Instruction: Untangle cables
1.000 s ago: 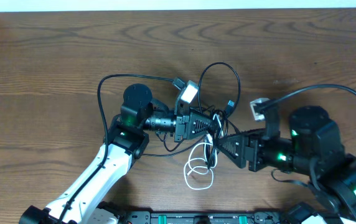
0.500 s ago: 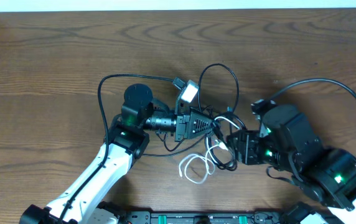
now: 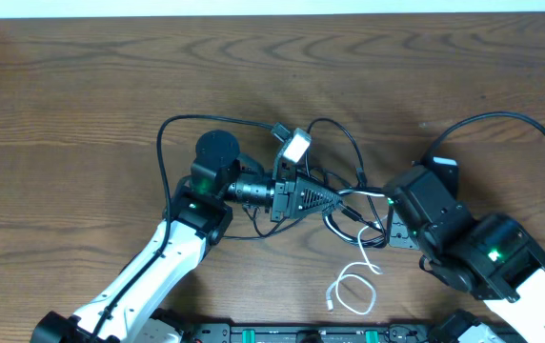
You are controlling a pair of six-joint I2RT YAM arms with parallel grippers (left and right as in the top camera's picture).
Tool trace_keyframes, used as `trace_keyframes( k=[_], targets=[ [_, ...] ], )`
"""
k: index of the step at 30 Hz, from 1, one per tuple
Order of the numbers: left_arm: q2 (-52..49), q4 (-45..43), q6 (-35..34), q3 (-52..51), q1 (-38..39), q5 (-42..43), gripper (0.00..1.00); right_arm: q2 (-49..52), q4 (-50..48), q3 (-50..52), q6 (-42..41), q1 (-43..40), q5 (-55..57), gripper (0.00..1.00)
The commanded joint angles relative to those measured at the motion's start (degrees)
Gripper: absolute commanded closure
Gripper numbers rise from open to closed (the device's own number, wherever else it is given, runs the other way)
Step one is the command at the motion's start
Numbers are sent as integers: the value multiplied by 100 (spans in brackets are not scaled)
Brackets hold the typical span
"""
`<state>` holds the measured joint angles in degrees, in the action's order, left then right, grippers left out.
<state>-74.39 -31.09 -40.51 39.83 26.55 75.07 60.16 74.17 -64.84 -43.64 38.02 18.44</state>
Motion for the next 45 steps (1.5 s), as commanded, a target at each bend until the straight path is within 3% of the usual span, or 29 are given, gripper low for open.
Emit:
trace_keyframes(
  k=[1,3,5,13,18,20,22,24,25,26,27,29,36,45],
  targets=[
    [76,-76,-31,68,-129,254,92,57,501,7,-721,-96,1971,44],
    [76,-76,-31,68,-129,254,92,59,625,7,-874,-116,2297,41],
    [76,-76,-33,68,-129,256,92,59,673,7,-1025,-225,2562,31],
    [76,-74,-28,68,-236,546,92,59,485,7,-1003,-1303,2118,31],
    [76,-72,-7,68,-380,417,92,44,-20,7,-140,-1593,855,34],
    [74,-72,-7,68,-387,264,92,33,-216,4,267,-1574,297,42],
    [74,-72,-9,68,-387,136,92,26,-376,4,719,-1576,-404,60],
    [74,-72,-7,68,-387,46,72,9,-503,4,1143,-1576,-1150,78],
    [74,-72,-7,68,-387,26,58,-20,-555,2,1342,-1576,-1620,94],
    [74,-72,-7,68,-387,26,51,-37,-570,2,1401,-1576,-1849,99],
    [74,-72,-7,68,-387,28,42,-68,-586,2,1423,-1580,-2081,99],
    [70,-72,-7,68,-387,31,36,-131,-616,2,1497,-1587,-2430,99],
    [70,-24,-9,68,-387,33,32,-503,-1014,0,1565,-1587,-3077,99],
    [70,833,-7,42,-313,-70,31,-614,-1480,0,1436,-1587,-3403,99]
  ],
)
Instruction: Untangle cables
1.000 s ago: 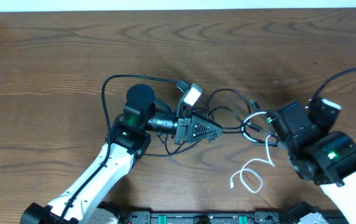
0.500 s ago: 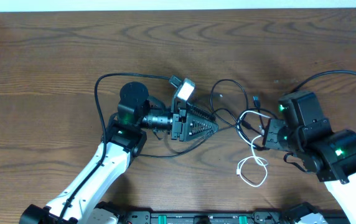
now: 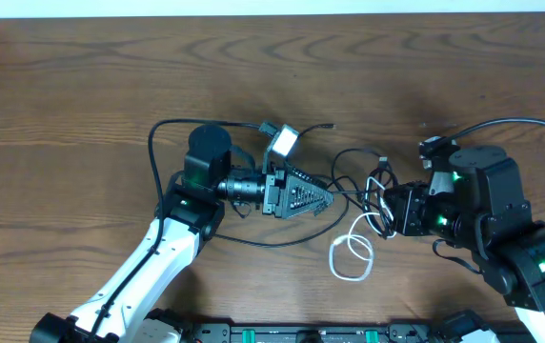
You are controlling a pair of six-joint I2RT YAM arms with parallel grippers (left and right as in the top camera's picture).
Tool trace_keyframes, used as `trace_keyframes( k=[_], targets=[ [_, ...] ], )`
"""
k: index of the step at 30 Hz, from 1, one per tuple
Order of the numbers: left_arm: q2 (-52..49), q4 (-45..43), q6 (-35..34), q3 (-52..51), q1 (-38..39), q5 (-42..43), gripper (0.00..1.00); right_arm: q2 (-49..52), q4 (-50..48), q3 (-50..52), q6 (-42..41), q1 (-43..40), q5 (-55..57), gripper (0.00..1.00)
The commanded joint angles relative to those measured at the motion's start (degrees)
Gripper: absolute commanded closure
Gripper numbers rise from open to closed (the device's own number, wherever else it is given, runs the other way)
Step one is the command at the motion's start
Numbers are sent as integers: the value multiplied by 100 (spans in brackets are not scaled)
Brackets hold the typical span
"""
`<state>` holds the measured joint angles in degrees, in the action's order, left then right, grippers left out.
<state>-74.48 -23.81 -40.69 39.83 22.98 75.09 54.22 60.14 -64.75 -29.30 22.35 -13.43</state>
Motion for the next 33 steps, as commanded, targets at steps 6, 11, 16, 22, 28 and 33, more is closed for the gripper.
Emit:
trace_keyframes(
  k=[6,11,16,22,28,33],
  targets=[
    [79,111,-136,31,494,-1147,32,-33,-225,-9,588,-20,-238,99],
    [76,109,-697,31,852,-2398,32,-35,-212,-7,903,-17,-240,99],
    [72,190,-997,31,918,-2999,31,-52,-212,-7,1370,-17,-446,99],
    [7,398,-2017,31,918,-3222,32,-227,-256,-7,1794,-17,-514,99],
    [-37,-459,-2588,31,920,-2356,32,-332,-256,-7,2065,-17,-468,99],
    [-70,-654,-2750,31,933,-1976,32,-332,-278,-7,2068,-17,-472,99]
  ],
)
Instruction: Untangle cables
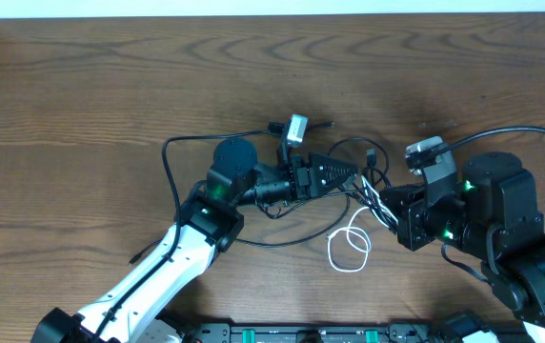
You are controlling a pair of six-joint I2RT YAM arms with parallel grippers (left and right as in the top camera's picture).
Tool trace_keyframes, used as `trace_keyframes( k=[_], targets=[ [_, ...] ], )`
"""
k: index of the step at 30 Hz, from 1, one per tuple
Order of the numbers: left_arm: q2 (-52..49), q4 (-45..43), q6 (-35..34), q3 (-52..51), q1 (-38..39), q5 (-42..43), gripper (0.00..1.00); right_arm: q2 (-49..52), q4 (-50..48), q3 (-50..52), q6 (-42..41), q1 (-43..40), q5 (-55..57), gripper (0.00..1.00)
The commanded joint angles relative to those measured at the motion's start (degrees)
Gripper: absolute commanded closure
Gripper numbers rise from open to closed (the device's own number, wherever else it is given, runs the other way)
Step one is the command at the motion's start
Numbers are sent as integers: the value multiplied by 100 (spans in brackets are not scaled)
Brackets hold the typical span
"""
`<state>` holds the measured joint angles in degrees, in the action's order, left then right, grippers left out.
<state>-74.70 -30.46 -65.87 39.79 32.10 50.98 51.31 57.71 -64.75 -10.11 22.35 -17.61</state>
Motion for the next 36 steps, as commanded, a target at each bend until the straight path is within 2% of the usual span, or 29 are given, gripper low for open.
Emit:
trace_keyframes(
  k=[1,8,12,16,23,26,30,33,36],
  targets=[
    [-81,17,-229,35,52,457,32,-42,-37,-7,149,-17,-57,99],
    [-595,11,-219,35,564,472,44,-42,-122,-7,146,-17,-59,99],
    [-894,-79,-295,35,568,466,44,-44,-111,-7,149,-17,-118,99],
    [-1095,-573,-352,35,560,385,44,-42,-118,-7,254,-13,-238,99],
    [-1115,-859,-387,35,562,61,44,-44,-63,-7,251,-13,-247,99],
    [-1115,-837,-166,35,619,63,44,-44,-109,-7,251,-13,-247,99],
    [-1115,-297,387,35,715,-223,54,-46,-162,-7,251,-13,-251,99],
    [-1115,164,459,35,715,-719,72,-70,-162,-7,251,-13,-278,99],
    [-1115,516,461,35,715,-1259,80,-212,-212,-7,249,-13,-428,99]
  ],
)
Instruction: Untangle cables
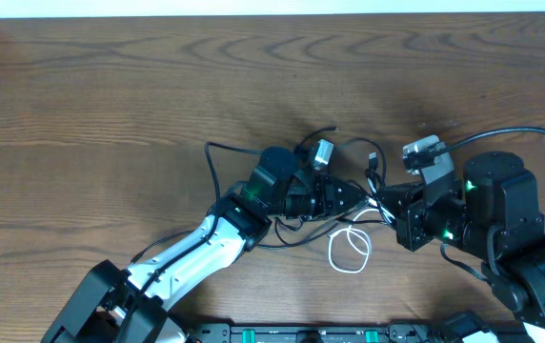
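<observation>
A knot of thin black cables [352, 151] lies at the table's middle, with one plug end [373, 156] sticking up. A white cable [348, 252] forms a loop just below it and runs up toward the right fingers. My left gripper [360, 199] points right with its fingers closed to a point on a black strand. My right gripper [381, 204] points left, almost tip to tip with the left one, and is shut on the bundle where the white and black cables meet. The pinch points themselves are hidden among the strands.
Each arm's own thick black feed cable arcs over the table: the left arm's [211, 162] and the right arm's [530, 133]. The wooden tabletop [111, 86] extends far left and back. A dark rail [301, 333] runs along the front edge.
My left arm has reached further right and slightly down, so its fingertips now almost meet the right gripper. The right gripper and the white loop have barely shifted.
At first both grippers met in the tangle near the table's middle, with the white cable trailing below. Then they stood apart, left gripper further left and right gripper further right, strands stretched between. After that the left gripper stood further right, and now they are nearly touching.
</observation>
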You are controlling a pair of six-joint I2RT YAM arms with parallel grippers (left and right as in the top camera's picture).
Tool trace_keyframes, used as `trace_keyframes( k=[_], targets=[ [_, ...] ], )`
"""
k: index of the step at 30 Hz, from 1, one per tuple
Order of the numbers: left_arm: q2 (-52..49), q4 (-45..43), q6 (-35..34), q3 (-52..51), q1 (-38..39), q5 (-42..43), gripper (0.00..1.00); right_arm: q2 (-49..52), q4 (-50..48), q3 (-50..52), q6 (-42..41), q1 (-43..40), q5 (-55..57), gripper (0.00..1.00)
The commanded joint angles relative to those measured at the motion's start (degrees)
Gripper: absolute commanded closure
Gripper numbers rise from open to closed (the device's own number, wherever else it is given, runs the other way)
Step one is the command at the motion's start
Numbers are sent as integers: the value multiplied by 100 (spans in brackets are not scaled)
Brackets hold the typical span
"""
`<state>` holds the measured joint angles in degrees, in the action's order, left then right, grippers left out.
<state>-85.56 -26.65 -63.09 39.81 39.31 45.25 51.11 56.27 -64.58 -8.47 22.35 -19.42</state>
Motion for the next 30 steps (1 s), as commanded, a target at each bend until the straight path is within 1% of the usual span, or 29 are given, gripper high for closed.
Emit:
trace_keyframes(
  k=[1,4,6,8,9,10,11,14,15,20,25,27,30],
  targets=[
    [-28,133,203,33,-7,-815,80,-249,-83,-24,85,-13,-306,99],
    [-28,131,201,33,-13,-1176,80,-413,-101,-24,83,-13,-350,99],
    [-28,81,201,33,-13,-1250,80,-507,-59,-24,85,-15,-306,99],
    [-28,-111,199,33,-13,-1047,80,-538,11,-24,85,-15,-258,99],
    [-28,-315,199,33,-13,-817,79,-538,68,-24,83,-15,-249,99],
    [-28,-481,201,33,-13,-669,76,-535,109,-24,85,-13,-249,99],
    [-28,-675,201,33,-15,-481,71,-535,179,-24,90,-13,-219,99],
    [-26,-1189,201,33,-197,160,42,-538,369,-24,225,-15,-24,99],
    [-26,-1226,199,33,-302,293,38,-535,404,-24,236,-15,33,99],
    [-26,-1231,127,33,-892,1113,37,-535,415,-24,291,-13,44,99],
    [-26,-1228,0,33,-872,1526,42,-535,391,-24,345,-13,133,99],
    [-26,-1255,-153,33,-848,1611,44,-535,393,-24,348,-13,155,99],
    [-26,-1504,-623,33,-841,1700,48,-535,396,-24,380,-13,155,99]
  ],
)
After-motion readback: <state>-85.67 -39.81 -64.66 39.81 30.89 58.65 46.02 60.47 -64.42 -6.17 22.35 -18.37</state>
